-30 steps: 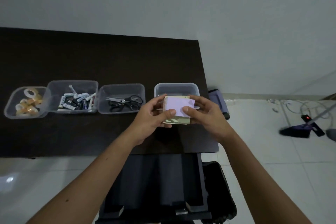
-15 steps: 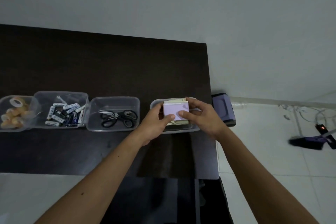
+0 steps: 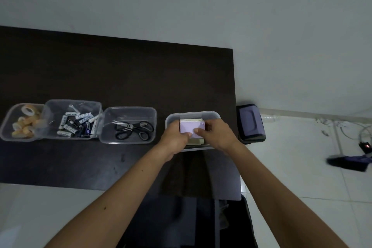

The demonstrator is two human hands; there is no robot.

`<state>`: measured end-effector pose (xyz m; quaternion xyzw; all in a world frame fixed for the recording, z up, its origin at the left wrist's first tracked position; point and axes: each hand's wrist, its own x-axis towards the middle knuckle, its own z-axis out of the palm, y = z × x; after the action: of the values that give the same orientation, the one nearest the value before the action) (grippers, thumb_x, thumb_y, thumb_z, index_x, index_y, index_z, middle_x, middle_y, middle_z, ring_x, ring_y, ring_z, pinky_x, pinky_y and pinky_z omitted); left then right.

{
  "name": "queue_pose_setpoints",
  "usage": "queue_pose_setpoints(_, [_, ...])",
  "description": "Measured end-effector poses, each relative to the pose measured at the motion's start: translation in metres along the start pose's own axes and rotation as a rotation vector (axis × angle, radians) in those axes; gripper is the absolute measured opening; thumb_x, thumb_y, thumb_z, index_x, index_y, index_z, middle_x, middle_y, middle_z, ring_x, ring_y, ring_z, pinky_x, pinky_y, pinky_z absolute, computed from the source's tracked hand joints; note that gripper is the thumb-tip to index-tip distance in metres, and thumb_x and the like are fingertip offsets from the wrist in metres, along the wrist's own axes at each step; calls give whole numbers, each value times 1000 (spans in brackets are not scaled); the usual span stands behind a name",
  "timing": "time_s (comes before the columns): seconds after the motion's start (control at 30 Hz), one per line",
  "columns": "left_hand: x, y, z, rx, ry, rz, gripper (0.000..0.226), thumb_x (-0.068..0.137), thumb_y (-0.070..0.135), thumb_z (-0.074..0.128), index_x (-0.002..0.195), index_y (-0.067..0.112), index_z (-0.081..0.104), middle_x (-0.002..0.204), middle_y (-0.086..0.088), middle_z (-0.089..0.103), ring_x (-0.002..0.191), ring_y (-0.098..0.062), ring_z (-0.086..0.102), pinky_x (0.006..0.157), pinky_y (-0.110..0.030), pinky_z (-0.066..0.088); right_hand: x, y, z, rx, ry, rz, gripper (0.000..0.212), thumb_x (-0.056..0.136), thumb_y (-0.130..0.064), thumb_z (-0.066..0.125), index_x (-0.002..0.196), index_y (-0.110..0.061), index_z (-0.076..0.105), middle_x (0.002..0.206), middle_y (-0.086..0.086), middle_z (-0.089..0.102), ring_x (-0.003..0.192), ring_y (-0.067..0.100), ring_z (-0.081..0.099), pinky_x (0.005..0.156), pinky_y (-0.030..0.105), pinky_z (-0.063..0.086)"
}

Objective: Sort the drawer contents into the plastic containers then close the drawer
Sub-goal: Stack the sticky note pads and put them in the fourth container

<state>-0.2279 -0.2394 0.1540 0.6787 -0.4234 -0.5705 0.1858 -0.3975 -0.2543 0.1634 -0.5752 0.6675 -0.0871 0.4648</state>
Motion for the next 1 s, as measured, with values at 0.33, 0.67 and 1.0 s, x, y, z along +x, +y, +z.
queue_pose_setpoints(0.33, [5, 6, 5, -29, 47, -50, 50, 98, 11, 69, 144, 21, 53, 133, -3, 65, 122, -23, 61, 105, -45, 53, 7, -4, 6, -10, 60, 86, 28, 100, -36, 66, 107, -9, 72, 76, -5, 61, 67, 3, 56, 54, 17, 36])
queue_pose_setpoints(0.67, [11, 1, 0, -77, 16, 27, 47, 95, 21, 73, 138, 24, 56, 129, 4, 69, 118, -17, 65, 105, -43, 55, 1, -6, -1, 34, 172, -12, 29, 95, -27, 74, 120, -12, 73, 109, 1, 77, 89, 8, 65, 80, 22, 51])
queue_pose_setpoints(1.0, [-38, 7, -23, -169, -19, 196, 63, 99, 5, 68, 155, 10, 41, 150, -4, 55, 134, -14, 55, 110, -30, 46, -53, -9, -13, 139, 294, -157, 47, 93, -25, 77, 137, -15, 64, 130, -1, 72, 117, 8, 67, 102, 26, 53])
